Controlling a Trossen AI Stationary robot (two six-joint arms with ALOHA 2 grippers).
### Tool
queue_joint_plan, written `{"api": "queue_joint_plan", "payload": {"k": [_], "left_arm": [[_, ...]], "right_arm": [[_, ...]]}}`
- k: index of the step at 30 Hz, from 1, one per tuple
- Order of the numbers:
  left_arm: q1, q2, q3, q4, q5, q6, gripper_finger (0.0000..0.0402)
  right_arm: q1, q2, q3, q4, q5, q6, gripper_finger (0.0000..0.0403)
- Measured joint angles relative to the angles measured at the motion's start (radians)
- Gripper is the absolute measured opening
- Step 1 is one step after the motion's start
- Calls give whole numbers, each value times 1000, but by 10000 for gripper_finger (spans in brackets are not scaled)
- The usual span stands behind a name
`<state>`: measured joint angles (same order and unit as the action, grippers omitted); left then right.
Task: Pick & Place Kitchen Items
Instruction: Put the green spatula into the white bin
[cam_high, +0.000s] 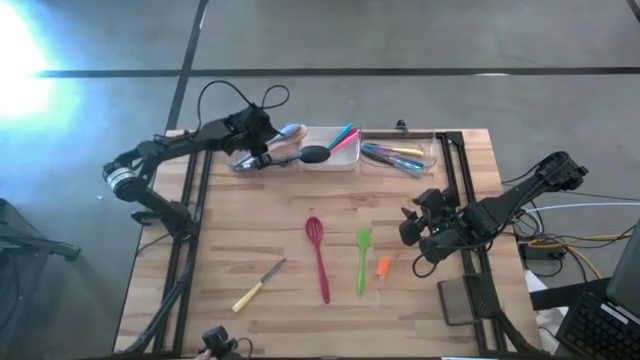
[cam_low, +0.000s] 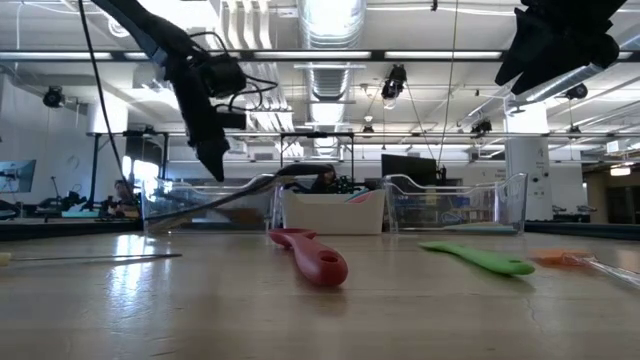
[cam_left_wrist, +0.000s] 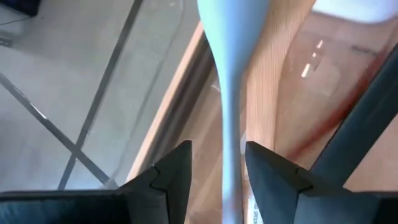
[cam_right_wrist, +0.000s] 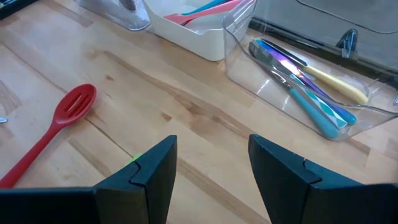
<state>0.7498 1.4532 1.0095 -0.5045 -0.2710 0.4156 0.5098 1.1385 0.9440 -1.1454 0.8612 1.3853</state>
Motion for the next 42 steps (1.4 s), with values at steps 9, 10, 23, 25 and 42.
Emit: {"api": "queue_joint_plan", "payload": {"k": [9,10,23,25,42], "left_arm": [[-9,0,169,-171,3,-22,156],[-13,0,188,-190,10,-25,156],[-182,-108,319,-342,227,-138,156],[-225,-147,314,-343,258,-160,156],[-657,-313,269,-338,306,-481,156]], "right_arm": [[1,0,0,2,-2,0,189],[1,0,0,1,-2,0,189],[0,0,0,2,-6,-7,189],[0,0,0,2,-6,-8,189],[0,0,0,19,-6,-41,189]]}}
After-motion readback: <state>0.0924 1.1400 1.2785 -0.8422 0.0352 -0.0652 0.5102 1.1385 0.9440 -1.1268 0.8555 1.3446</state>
